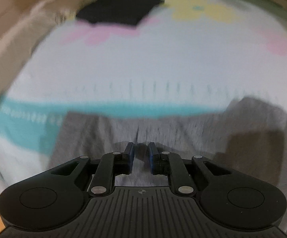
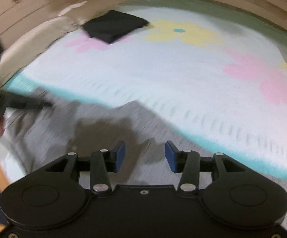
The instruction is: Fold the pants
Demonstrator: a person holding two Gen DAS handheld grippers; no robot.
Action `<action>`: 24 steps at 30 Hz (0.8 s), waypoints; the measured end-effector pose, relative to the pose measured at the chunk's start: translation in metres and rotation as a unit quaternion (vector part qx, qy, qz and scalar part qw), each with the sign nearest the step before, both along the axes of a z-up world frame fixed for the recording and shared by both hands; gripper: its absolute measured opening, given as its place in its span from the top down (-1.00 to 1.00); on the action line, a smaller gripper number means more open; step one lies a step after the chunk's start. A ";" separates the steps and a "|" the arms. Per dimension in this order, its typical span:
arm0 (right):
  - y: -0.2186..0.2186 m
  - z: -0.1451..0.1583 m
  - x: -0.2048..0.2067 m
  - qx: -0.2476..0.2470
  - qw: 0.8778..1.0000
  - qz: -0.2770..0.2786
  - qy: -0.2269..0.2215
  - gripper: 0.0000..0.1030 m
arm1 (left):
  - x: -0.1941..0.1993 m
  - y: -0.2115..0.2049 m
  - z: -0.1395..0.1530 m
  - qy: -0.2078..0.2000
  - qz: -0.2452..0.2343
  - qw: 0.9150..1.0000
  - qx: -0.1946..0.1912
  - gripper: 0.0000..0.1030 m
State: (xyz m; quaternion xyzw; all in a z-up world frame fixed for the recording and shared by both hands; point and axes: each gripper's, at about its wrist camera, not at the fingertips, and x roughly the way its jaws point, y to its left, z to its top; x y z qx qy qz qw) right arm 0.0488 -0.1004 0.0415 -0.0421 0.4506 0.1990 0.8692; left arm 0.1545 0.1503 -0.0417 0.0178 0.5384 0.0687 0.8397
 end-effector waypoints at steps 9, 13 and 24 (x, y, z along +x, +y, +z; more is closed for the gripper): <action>0.036 -0.030 0.070 -0.026 0.999 0.034 -0.004 -0.45 | -0.006 0.026 -0.007 0.023 0.045 0.997 -0.062 0.67; 0.045 -0.050 0.081 -0.046 0.997 0.058 0.029 -0.41 | -0.006 0.024 -0.007 0.023 0.037 0.998 -0.047 0.67; 0.056 -0.059 0.032 -0.036 0.982 0.177 0.063 -0.02 | -0.003 0.023 -0.008 0.024 0.049 0.998 -0.043 0.67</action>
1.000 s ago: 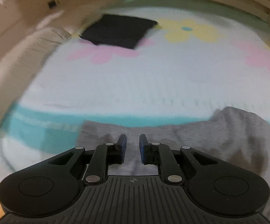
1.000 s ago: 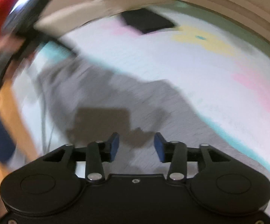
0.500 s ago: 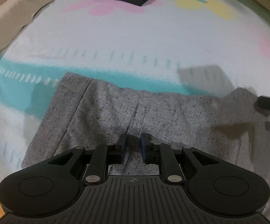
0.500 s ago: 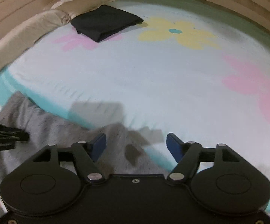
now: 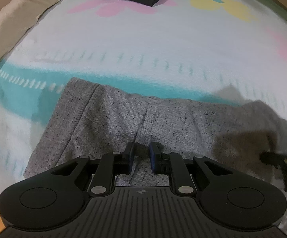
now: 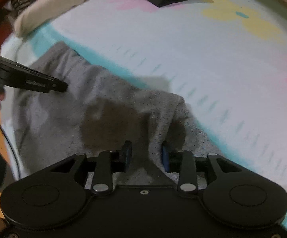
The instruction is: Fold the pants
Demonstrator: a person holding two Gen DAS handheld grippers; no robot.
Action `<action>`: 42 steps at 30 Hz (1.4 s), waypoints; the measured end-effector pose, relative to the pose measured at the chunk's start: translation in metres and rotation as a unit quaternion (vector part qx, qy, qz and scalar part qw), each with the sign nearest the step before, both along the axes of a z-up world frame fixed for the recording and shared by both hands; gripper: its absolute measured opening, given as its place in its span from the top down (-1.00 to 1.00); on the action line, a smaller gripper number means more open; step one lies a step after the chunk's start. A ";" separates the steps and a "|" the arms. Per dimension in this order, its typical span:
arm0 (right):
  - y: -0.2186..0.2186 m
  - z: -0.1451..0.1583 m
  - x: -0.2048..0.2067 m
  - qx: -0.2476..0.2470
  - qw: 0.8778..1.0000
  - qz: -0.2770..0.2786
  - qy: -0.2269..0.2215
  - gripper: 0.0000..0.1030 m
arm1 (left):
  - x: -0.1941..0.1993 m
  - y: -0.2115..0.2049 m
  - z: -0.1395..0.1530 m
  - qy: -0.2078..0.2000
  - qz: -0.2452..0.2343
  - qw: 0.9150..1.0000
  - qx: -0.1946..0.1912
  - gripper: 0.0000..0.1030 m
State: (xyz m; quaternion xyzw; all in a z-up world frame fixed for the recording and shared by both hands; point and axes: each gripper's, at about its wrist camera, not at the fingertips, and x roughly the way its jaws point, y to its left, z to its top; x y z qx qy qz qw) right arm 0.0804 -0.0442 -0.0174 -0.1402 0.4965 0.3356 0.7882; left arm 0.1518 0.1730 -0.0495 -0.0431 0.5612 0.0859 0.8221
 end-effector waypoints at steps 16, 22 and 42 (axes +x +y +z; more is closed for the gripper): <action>-0.001 -0.008 0.074 0.103 0.985 -0.109 0.091 -0.22 | 0.000 0.000 0.002 0.001 -0.002 1.000 -0.006 0.67; -0.006 -0.013 0.076 0.084 0.981 -0.145 0.097 0.84 | -0.010 0.006 0.003 -0.008 0.016 1.000 -0.018 0.65; -0.049 0.037 0.057 0.038 0.966 -0.255 -0.034 -0.04 | -0.051 -0.039 0.033 -0.092 -0.048 0.992 0.064 0.67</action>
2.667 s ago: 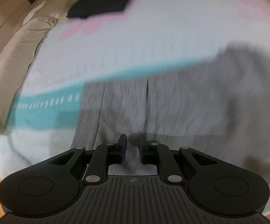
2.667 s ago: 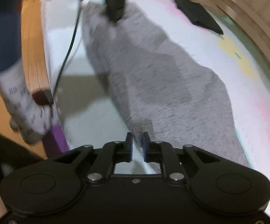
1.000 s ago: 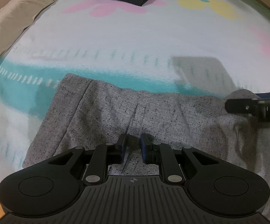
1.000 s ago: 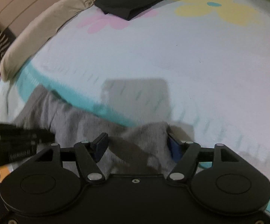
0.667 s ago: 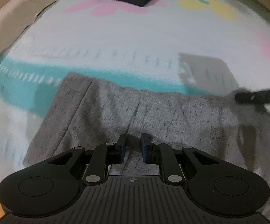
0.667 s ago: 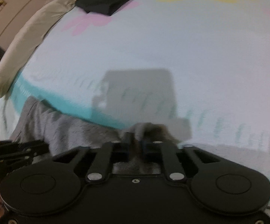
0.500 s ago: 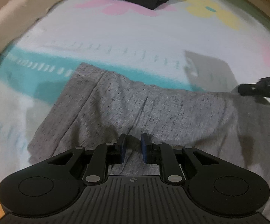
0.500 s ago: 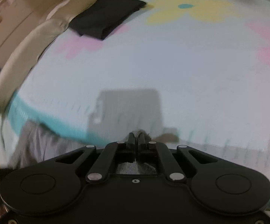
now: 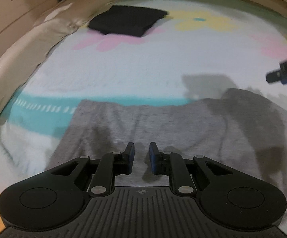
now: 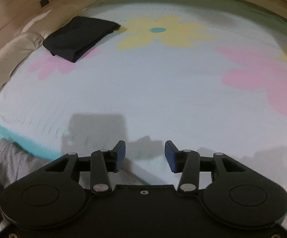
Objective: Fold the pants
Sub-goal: 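Press and smooth the folded grey pants with both open grippers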
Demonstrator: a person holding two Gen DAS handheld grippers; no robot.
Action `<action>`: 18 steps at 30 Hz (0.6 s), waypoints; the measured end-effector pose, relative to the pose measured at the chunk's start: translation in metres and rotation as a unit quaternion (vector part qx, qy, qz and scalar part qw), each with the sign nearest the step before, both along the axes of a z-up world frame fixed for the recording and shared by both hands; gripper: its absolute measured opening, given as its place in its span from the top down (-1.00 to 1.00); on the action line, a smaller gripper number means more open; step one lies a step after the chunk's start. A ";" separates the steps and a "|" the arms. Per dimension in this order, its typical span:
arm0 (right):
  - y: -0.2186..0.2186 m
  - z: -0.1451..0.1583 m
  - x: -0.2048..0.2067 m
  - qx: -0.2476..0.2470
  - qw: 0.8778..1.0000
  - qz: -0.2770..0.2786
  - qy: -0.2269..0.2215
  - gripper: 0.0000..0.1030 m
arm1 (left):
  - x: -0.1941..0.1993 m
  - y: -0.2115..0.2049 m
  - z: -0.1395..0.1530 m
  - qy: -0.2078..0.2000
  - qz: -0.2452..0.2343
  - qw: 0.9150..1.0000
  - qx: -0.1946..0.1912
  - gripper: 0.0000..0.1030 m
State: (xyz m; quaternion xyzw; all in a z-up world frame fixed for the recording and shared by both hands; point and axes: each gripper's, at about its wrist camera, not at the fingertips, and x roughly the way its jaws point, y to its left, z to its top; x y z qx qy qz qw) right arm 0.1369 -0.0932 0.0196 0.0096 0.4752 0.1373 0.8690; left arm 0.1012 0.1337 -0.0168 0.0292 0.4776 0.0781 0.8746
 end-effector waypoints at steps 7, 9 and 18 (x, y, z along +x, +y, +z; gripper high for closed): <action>-0.021 -0.006 -0.067 -0.034 0.999 0.015 0.032 -0.04 | -0.023 -0.042 -0.010 0.000 -0.081 0.997 0.003 0.66; -0.016 -0.010 -0.079 -0.033 0.998 0.030 0.044 -0.03 | -0.029 -0.053 -0.019 0.017 -0.098 0.995 0.007 0.66; 0.009 -0.046 -0.052 -0.083 0.996 0.012 0.042 -0.14 | -0.037 -0.068 -0.038 0.046 -0.106 0.993 0.038 0.68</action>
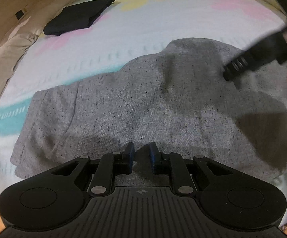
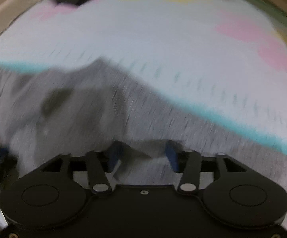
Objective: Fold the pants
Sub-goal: 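Press and smooth the folded grey pants with both open grippers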
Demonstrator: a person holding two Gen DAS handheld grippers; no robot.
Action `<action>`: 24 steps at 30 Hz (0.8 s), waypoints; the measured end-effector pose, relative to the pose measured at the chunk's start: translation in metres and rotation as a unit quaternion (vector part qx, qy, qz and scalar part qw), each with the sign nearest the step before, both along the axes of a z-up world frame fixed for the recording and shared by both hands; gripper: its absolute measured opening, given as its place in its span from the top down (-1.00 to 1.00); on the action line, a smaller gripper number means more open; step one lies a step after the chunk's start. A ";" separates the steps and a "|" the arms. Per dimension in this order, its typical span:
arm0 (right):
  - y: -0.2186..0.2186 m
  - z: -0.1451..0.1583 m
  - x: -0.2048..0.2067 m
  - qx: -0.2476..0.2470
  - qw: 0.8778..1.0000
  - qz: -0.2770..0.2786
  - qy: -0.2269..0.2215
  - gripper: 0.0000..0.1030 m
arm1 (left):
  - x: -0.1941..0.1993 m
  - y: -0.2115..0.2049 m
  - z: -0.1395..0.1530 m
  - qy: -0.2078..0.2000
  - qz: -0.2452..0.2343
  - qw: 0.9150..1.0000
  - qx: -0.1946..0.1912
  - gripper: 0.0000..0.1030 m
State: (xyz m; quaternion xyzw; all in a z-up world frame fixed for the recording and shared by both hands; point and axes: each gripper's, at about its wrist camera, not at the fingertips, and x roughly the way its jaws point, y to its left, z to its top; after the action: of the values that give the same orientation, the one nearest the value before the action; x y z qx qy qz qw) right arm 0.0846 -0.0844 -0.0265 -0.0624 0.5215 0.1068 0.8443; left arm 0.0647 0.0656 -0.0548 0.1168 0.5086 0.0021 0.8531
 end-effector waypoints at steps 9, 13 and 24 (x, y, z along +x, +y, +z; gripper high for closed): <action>-0.009 0.022 0.027 0.011 0.999 -0.050 -0.013 -0.27 | 0.023 0.000 0.019 -0.014 -0.002 0.999 -0.044 0.67; -0.032 0.025 0.009 -0.001 0.998 -0.057 0.001 -0.29 | 0.030 -0.014 0.012 -0.012 -0.012 0.999 -0.049 0.67; -0.129 0.002 -0.027 -0.048 0.990 -0.118 0.067 -0.58 | 0.040 -0.050 -0.017 0.031 -0.039 0.999 0.007 0.67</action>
State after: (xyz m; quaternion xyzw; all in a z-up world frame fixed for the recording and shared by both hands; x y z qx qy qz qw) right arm 0.0578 -0.2136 -0.0245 -0.0333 0.5853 -0.0149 0.8100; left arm 0.1048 0.0159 -0.0721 0.1429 0.5298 -0.0313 0.8354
